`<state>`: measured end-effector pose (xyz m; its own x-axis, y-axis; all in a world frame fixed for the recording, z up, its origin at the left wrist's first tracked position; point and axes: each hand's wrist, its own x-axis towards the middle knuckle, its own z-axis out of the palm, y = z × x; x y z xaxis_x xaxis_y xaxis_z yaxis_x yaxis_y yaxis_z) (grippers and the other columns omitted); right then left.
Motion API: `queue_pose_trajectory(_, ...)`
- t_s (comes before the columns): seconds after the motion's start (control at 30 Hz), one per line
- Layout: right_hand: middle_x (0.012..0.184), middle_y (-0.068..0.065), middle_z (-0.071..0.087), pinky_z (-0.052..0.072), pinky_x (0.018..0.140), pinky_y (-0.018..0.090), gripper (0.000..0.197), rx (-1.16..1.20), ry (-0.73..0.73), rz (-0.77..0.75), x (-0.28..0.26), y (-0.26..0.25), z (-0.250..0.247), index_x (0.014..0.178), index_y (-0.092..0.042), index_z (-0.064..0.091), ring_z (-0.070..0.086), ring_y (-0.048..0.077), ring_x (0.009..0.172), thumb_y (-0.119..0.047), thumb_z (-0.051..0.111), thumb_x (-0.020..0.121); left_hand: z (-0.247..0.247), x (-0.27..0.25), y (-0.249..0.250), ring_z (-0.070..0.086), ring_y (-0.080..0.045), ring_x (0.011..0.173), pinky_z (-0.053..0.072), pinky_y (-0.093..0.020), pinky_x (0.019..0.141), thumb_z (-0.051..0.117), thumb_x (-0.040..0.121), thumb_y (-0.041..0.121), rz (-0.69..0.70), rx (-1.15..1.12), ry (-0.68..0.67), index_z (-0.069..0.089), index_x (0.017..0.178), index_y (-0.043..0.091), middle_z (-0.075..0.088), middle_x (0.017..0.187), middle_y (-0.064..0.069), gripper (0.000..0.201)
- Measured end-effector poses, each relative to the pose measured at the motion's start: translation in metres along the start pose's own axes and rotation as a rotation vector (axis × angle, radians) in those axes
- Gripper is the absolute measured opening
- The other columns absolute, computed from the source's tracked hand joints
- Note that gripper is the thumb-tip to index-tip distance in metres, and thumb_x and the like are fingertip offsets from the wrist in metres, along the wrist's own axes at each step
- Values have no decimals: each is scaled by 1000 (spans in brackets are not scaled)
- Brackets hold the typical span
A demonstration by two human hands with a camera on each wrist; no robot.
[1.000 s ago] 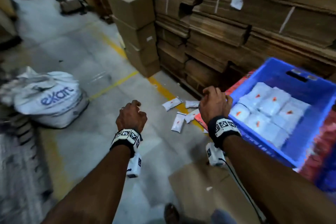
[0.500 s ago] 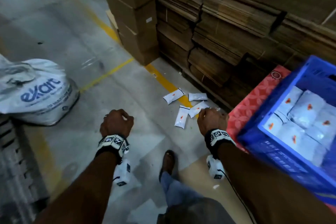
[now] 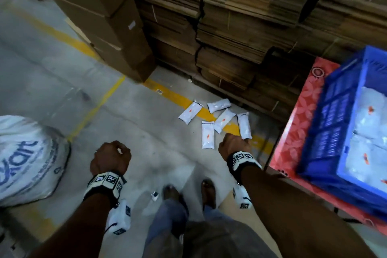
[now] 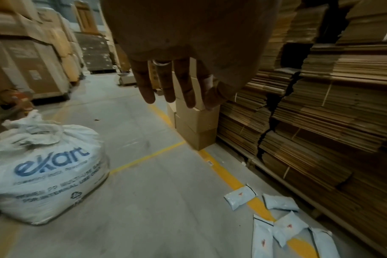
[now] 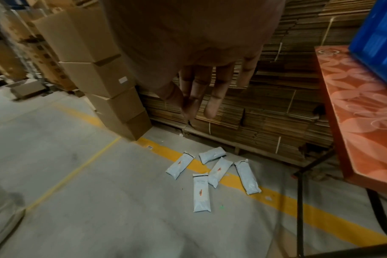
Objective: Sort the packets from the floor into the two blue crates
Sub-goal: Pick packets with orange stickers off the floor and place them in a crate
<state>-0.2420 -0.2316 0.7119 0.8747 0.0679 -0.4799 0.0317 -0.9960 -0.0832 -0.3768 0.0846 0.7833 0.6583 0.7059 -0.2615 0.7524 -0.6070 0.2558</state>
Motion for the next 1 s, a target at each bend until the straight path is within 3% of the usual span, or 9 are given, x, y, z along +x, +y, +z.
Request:
queue_pose_trajectory(0.17,112,8,68,38,104,42,32,32,65,161,25,-25,-9,106,-18,66,60,31,110,-39,54,85,-1,81,30,66,-36,96,53,-40,81,70,82,40,151,-1,-71,69,79,23,68,100,-10,17)
queue_pose_trajectory(0.3,104,14,71,42,102,41,24,181,136,298,40,-39,-27,100,-15,64,64,34,103,-32,55,86,-9,151,67,65,-36,95,52,-39,80,68,82,39,279,33,-88,72,83,23,69,99,-10,17)
queue_pose_trajectory(0.43,106,18,70,48,96,40,21,334,219,412,54,-44,-42,106,-17,63,65,38,101,-24,52,89,4,203,110,65,-38,95,52,-40,79,66,80,33,407,62,-124,71,85,22,68,98,-10,14)
queue_pose_trajectory(0.57,101,20,70,43,99,43,22,386,293,509,66,-41,-47,103,-19,62,64,40,99,-32,46,96,25,224,153,62,-33,103,52,-39,85,68,81,35,491,47,-218,70,90,24,66,107,-5,14)
queue_pose_trajectory(0.73,107,18,69,44,98,43,42,414,311,482,105,-39,-49,104,-15,64,63,38,102,-45,34,100,50,242,181,64,-33,99,54,-40,82,66,82,34,466,-10,-233,66,83,27,67,103,-4,6)
queue_pose_trajectory(0.87,111,15,68,46,94,40,35,465,378,476,147,-43,-43,107,-17,66,62,37,103,-40,41,97,72,260,197,64,-34,99,54,-41,80,68,83,34,454,-57,-210,67,82,27,66,106,-5,7)
queue_pose_trajectory(1.0,107,12,68,48,89,41,22,542,406,419,187,-59,-11,106,-20,65,63,36,101,-31,50,93,105,278,201,63,-32,103,53,-40,82,68,83,35,335,-81,-229,67,85,30,66,111,-2,5)
